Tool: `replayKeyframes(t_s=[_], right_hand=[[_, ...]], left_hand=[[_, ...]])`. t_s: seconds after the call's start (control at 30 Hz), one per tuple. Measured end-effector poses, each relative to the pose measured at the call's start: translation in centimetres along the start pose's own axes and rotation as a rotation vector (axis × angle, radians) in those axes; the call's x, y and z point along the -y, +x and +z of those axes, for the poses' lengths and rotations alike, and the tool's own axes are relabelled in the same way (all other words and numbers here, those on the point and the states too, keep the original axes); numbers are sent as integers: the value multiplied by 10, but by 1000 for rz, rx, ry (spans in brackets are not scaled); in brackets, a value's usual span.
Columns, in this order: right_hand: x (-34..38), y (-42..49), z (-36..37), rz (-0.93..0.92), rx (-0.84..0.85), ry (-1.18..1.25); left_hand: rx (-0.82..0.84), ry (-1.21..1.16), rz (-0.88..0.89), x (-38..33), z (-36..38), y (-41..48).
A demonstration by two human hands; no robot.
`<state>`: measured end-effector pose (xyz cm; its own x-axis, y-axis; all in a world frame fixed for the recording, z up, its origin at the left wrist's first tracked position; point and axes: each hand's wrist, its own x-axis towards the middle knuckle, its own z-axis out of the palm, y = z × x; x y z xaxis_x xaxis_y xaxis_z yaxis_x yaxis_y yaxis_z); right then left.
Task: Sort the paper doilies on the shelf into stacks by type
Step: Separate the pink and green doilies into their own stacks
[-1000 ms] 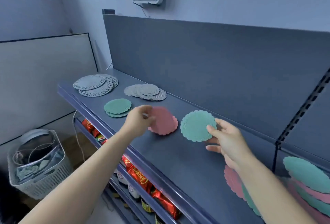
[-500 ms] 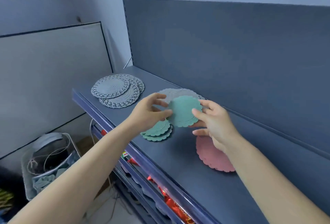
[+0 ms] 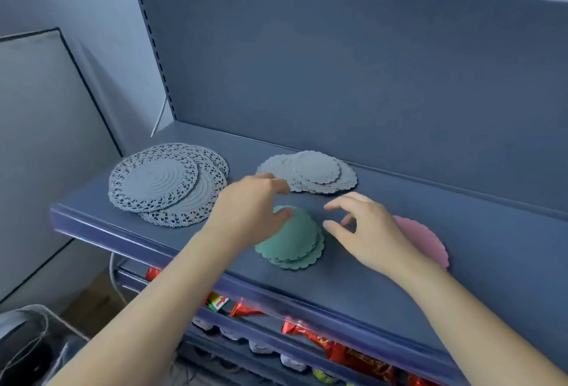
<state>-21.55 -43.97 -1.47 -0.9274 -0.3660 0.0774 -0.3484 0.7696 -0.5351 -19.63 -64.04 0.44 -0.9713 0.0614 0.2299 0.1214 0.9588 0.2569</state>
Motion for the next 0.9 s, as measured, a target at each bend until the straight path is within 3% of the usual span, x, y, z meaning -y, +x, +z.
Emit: replayKeyframes(t_s=[0.2,0.5,0.7,0.9], right_hand=[[-42,-75,-54,131,-108,-50],[-168,-291,-150,416,-364,-140],[-238,-411,-223,511,-355,-267],[-308,-438,-277,547,-382,-193]], left_hand=[[-26,46,289,-90,16,15],[24,-48,697,-330,69,-49],[122,-36,768,-480,109,-109],[154,34,671,-559,133,-92]])
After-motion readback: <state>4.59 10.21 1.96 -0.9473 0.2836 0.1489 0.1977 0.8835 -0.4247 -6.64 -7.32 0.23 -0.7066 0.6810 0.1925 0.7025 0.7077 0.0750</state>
